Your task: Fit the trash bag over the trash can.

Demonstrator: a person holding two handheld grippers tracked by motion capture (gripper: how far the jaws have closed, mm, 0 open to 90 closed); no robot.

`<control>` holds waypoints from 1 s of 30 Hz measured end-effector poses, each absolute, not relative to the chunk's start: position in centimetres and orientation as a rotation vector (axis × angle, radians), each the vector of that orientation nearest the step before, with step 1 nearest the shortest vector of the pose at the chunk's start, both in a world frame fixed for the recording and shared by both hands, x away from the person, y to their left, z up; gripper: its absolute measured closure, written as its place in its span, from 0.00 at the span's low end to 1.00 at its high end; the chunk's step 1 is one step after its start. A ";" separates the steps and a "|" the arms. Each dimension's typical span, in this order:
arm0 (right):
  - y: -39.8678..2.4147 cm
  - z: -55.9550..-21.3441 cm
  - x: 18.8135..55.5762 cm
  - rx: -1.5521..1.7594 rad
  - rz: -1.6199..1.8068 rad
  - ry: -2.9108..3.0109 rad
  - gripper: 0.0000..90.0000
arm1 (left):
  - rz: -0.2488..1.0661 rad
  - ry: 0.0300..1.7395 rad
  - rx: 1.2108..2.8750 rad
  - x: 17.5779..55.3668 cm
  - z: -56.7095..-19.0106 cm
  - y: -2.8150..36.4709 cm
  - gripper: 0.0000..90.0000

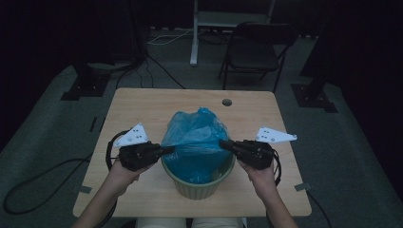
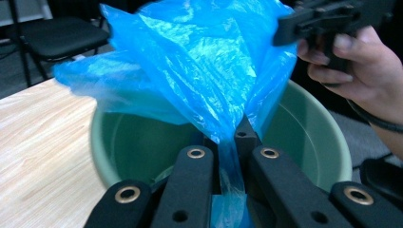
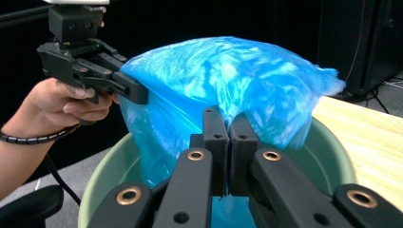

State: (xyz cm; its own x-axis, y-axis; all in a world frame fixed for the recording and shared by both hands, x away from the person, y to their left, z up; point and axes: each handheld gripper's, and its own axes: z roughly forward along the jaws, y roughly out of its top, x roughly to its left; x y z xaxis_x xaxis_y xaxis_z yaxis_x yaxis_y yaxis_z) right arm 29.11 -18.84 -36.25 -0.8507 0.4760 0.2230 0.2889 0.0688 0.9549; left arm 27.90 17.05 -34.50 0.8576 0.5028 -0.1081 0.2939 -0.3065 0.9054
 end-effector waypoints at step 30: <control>-26.4 -36.0 28.4 1.029 1.868 1.994 1.00 | 0.298 0.674 1.848 25.9 -34.5 21.5 1.00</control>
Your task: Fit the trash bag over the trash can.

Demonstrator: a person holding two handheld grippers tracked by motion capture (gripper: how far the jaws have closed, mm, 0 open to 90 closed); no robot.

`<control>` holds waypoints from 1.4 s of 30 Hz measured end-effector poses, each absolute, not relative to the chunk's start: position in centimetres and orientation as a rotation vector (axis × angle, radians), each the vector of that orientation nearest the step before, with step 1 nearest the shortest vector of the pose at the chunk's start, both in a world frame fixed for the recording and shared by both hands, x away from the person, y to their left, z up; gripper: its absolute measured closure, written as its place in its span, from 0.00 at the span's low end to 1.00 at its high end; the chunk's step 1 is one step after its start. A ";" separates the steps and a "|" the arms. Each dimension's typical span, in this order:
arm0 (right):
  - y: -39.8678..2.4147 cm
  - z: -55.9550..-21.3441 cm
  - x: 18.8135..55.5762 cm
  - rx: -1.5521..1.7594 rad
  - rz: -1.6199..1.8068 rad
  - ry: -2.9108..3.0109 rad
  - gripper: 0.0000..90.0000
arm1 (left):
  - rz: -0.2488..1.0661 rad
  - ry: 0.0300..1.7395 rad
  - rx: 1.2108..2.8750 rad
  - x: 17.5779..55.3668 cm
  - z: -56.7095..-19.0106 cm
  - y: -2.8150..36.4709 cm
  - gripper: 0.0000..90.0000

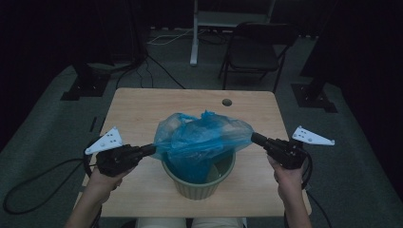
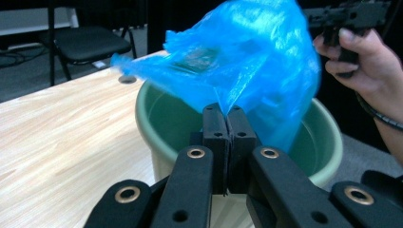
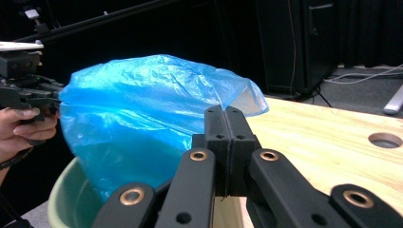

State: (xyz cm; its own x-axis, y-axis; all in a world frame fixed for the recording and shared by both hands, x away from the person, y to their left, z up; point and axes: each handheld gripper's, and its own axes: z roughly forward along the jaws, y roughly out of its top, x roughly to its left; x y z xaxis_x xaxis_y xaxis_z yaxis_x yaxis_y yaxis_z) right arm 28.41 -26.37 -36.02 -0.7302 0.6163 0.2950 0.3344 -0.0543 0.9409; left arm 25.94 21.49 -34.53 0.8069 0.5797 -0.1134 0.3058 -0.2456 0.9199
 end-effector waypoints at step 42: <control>-28.9 -38.8 28.8 1.177 1.911 2.010 1.00 | 0.246 0.542 2.013 29.2 -34.9 16.5 0.86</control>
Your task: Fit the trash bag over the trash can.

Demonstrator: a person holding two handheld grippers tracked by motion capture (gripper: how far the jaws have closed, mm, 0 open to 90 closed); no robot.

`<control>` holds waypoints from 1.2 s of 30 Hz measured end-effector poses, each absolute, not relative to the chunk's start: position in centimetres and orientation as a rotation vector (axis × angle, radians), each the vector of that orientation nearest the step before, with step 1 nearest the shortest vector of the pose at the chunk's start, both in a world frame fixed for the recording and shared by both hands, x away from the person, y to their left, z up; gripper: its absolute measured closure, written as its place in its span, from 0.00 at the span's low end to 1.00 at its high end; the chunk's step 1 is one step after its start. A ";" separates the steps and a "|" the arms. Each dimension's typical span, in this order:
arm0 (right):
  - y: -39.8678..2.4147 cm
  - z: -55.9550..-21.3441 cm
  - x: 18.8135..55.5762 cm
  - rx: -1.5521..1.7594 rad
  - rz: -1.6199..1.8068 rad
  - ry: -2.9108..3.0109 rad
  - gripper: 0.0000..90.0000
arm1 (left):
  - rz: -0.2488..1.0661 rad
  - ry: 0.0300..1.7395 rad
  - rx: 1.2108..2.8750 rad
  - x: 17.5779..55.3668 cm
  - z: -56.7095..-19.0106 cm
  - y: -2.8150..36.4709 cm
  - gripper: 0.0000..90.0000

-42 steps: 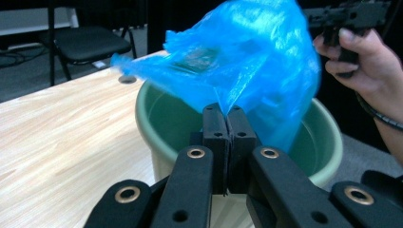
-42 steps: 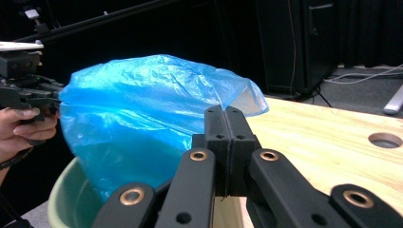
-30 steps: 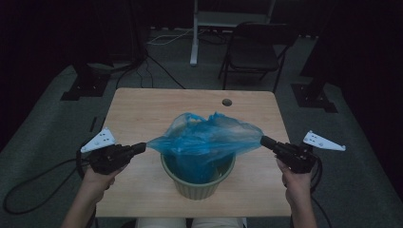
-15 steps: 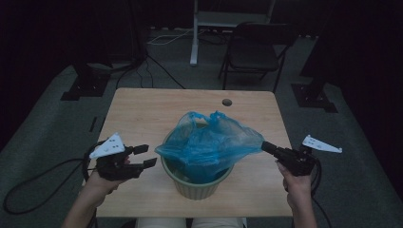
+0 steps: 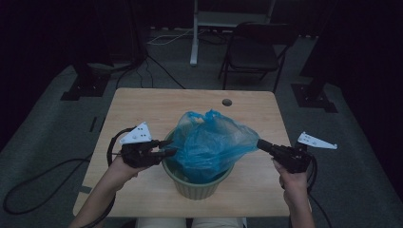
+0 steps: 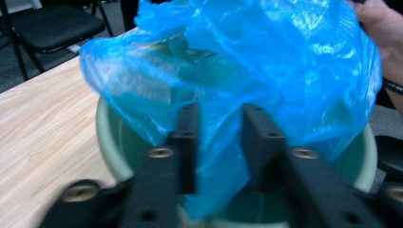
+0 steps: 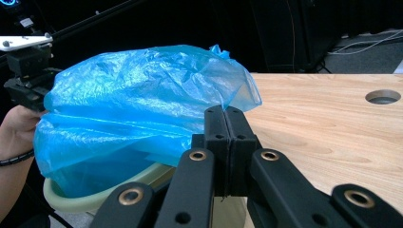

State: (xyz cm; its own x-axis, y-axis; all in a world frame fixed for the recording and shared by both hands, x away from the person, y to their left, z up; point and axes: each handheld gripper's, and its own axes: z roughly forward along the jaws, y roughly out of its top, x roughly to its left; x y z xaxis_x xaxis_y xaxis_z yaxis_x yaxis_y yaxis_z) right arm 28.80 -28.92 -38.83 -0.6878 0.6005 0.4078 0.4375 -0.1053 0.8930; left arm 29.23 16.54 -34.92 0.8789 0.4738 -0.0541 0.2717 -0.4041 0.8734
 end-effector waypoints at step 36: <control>-29.0 -35.6 29.0 1.170 2.039 1.983 0.53 | 0.179 0.576 1.889 25.7 -36.7 22.4 0.57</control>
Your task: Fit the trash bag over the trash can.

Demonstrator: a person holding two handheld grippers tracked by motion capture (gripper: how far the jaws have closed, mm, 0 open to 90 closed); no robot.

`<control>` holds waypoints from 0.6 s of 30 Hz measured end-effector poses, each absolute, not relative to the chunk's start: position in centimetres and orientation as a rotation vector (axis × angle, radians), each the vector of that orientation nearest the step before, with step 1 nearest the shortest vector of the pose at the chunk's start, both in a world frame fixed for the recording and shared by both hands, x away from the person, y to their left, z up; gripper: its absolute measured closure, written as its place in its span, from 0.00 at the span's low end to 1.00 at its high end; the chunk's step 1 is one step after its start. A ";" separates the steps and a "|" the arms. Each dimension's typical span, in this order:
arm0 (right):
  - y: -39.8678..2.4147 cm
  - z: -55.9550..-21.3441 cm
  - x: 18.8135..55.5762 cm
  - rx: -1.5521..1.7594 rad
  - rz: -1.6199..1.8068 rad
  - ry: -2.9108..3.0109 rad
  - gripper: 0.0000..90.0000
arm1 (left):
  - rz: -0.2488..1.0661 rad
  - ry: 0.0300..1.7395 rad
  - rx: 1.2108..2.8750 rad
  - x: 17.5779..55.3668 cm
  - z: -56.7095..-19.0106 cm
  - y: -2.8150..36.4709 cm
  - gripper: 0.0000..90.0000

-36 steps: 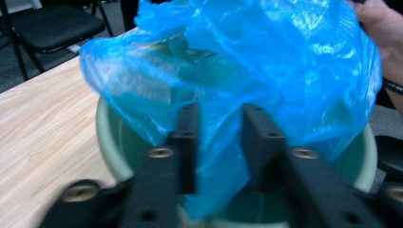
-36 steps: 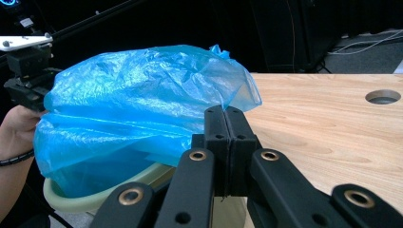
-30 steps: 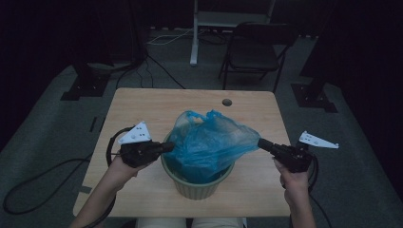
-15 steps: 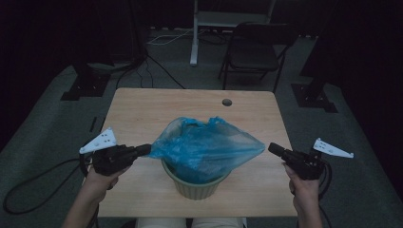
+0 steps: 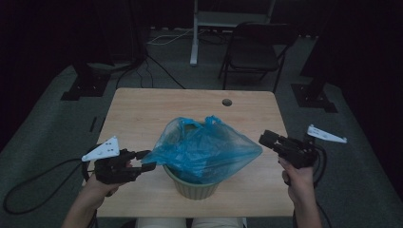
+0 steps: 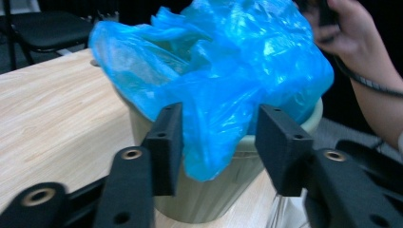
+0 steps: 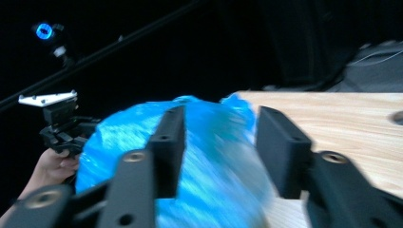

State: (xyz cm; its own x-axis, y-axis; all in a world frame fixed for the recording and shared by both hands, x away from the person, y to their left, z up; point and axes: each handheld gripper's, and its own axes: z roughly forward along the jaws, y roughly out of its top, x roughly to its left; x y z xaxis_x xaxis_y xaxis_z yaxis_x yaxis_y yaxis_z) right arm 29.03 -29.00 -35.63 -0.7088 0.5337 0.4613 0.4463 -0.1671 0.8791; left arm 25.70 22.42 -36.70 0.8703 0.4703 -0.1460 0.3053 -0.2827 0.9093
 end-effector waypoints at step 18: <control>-23.1 -35.3 32.9 1.118 1.818 2.341 1.00 | 0.177 0.594 1.894 27.1 -36.1 20.9 1.00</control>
State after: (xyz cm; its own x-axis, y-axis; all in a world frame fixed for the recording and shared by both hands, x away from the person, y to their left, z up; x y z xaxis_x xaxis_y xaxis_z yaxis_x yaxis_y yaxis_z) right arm 32.87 -23.06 -35.28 -0.7507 0.5065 0.4242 0.5364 0.0925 0.8389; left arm 27.10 20.91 -36.15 0.8637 0.4805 -0.1525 0.3181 -0.2849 0.9043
